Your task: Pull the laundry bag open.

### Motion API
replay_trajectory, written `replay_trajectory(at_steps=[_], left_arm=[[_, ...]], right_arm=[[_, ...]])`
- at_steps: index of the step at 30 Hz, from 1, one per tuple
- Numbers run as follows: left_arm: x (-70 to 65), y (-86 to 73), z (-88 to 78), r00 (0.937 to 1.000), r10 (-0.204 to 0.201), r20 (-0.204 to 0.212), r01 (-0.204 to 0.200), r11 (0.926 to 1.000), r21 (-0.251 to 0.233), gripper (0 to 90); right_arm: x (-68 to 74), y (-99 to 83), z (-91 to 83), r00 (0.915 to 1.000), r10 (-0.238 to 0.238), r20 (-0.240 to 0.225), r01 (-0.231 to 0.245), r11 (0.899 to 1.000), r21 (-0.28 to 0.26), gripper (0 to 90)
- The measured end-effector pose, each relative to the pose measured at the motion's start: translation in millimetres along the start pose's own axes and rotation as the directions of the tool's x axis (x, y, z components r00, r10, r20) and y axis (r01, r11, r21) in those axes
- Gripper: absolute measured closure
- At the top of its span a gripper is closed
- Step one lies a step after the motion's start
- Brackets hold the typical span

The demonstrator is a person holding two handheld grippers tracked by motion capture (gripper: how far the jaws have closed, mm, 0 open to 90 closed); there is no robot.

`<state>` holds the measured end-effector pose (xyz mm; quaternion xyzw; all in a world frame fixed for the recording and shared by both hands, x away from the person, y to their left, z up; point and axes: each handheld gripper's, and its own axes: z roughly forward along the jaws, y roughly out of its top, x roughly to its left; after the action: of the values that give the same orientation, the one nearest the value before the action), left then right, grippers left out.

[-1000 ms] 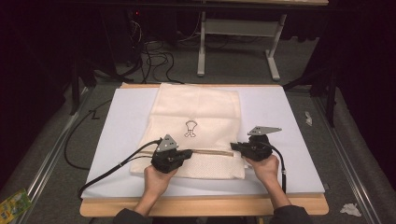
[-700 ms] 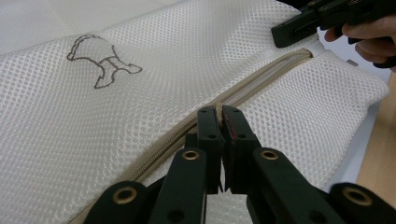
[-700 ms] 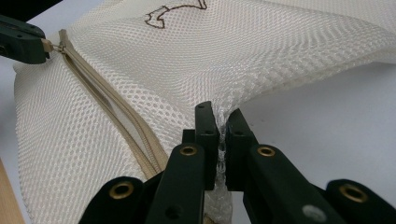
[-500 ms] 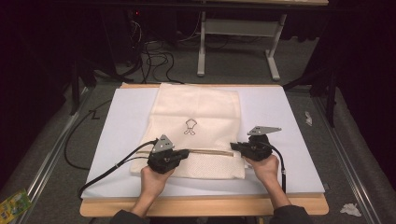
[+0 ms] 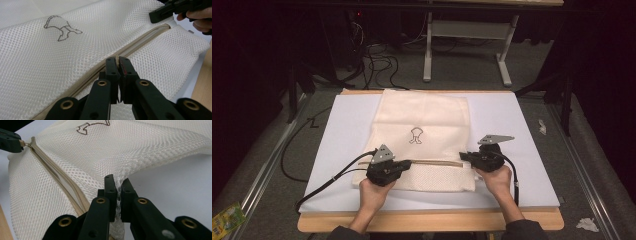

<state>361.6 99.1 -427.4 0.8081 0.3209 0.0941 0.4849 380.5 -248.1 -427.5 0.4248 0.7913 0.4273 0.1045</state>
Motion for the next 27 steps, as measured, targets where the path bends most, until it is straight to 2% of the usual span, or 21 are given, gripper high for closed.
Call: replay_trajectory(at_steps=[9,15,27], left_arm=[[0.9,-0.2,0.3,0.9999,-0.011,0.006,0.011,0.9999,-0.006,87.1],[4.6,-1.8,-4.1,0.9999,-0.014,-0.007,0.014,0.9999,-0.009,87.1],[8.5,-3.1,-9.1,0.9995,-0.019,-0.025,0.018,0.9998,-0.013,87.2]], right_arm=[[-1.7,2.7,-1.7,1.0,0.002,-0.005,-0.002,1.0,-0.007,88.3],[-6.3,1.9,-5.1,0.9998,0.02,0.0,-0.02,1.0,-0.02,88.3],[-9.1,1.2,-7.2,0.9998,0.019,0.01,-0.019,1.0,-0.024,88.3]])
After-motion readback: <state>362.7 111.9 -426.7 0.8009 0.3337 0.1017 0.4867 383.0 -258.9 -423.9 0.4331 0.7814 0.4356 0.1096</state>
